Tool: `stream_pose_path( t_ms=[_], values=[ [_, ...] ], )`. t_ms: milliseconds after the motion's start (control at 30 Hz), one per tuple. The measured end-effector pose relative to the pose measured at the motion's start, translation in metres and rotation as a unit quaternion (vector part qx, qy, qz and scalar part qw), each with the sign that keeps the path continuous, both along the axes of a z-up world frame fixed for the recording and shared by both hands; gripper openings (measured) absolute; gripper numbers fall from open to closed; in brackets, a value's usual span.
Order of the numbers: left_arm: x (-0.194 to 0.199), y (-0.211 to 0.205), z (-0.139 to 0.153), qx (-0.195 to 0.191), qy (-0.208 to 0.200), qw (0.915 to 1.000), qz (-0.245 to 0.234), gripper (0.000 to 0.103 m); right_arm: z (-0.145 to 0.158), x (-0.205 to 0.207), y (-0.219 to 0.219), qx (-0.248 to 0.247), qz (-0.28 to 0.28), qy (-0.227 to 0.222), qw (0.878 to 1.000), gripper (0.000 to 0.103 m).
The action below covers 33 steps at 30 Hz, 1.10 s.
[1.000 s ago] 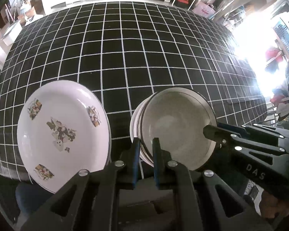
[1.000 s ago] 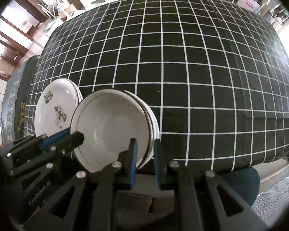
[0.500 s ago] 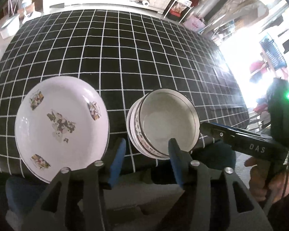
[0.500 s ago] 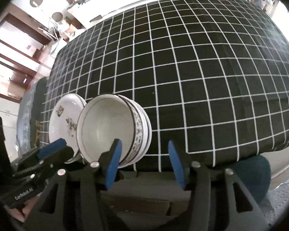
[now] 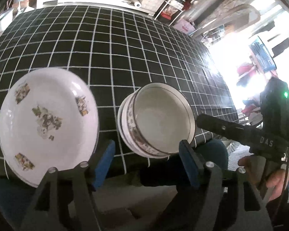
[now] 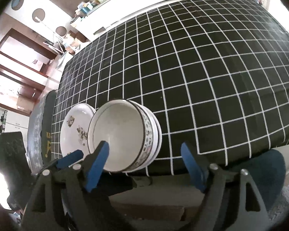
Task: Organize plates and bowls
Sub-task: 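Grasp the rim of the nested bowl stack with the right tool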
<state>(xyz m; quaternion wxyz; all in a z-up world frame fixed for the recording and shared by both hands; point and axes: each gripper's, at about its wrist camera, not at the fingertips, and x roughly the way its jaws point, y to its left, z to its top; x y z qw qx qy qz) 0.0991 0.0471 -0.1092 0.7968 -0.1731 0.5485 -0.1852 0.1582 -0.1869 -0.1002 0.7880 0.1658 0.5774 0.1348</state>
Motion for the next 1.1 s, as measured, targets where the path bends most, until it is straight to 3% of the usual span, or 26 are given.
stream_pose_path(
  t_ms=[367, 733, 933, 1100],
  values=[
    [0.024, -0.013, -0.026, 0.006, 0.006, 0.9997, -0.023, 0.068, -0.041, 0.018, 0.001, 0.023, -0.008, 0.050, 0.998, 0.082],
    [0.037, -0.014, -0.056, 0.025, 0.031, 0.9988, -0.029, 0.069, -0.061, 0.031, 0.001, 0.033, -0.002, 0.070, 0.997, 0.082],
    [0.039, -0.013, -0.067, 0.025, 0.037, 0.9984, -0.036, 0.069, -0.074, 0.032, -0.003, 0.075, 0.007, 0.093, 0.993, 0.082],
    [0.038, -0.025, -0.070, 0.045, 0.035, 0.9974, -0.044, 0.070, -0.079, 0.032, -0.010, 0.074, 0.011, 0.096, 0.993, 0.082]
  ],
)
